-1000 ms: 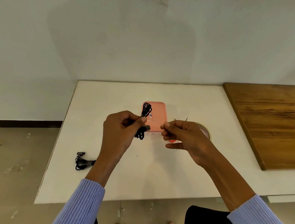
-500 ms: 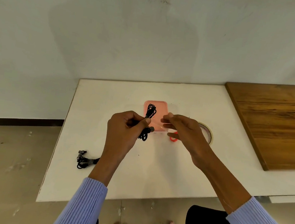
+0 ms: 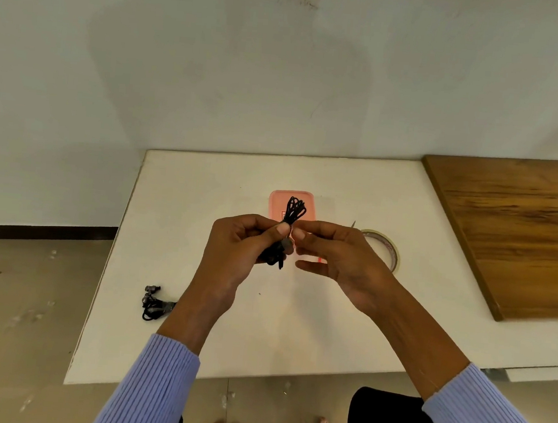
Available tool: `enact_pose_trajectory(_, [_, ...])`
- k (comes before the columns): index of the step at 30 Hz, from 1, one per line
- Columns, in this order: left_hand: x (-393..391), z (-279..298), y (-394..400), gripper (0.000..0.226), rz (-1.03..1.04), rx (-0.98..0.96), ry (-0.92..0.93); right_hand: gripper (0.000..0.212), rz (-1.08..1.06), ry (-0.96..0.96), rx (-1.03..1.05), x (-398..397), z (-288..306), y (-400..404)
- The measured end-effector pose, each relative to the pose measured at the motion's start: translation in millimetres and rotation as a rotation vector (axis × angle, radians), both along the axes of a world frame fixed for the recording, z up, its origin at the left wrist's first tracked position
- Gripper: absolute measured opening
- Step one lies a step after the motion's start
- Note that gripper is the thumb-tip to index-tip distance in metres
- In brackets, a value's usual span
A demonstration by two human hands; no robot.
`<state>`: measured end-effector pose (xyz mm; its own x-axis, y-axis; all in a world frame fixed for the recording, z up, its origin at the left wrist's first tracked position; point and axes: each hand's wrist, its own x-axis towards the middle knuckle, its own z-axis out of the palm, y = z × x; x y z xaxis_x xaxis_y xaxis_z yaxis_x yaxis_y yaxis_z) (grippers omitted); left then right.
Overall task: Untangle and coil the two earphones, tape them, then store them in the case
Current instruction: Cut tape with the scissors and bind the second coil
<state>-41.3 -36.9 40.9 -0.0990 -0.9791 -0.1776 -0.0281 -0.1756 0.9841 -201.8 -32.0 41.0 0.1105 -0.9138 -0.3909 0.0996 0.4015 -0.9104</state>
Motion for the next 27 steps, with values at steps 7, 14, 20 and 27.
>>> enact_pose_trajectory(7, [1.2,9.2,-1.0,0.034,-0.143,0.159,0.195,0.021,0.137,-0.232,0.108,-5.9,7.1,-1.7])
enact_pose_trajectory(14, [11.2,17.3,1.7,0.035,-0.268,0.385,0.193,0.012,0.088,-0.093,-0.019,-4.1,0.0,5.2])
enact_pose_trajectory(20, [10.7,17.6,0.3,0.03,-0.264,0.401,0.206,0.012,0.105,-0.099,-0.039,-4.5,3.3,5.4])
enact_pose_trajectory(27, [1.0,17.3,3.1,0.028,-0.267,0.505,0.503,0.009,0.194,-0.288,0.011,-1.6,7.7,2.9])
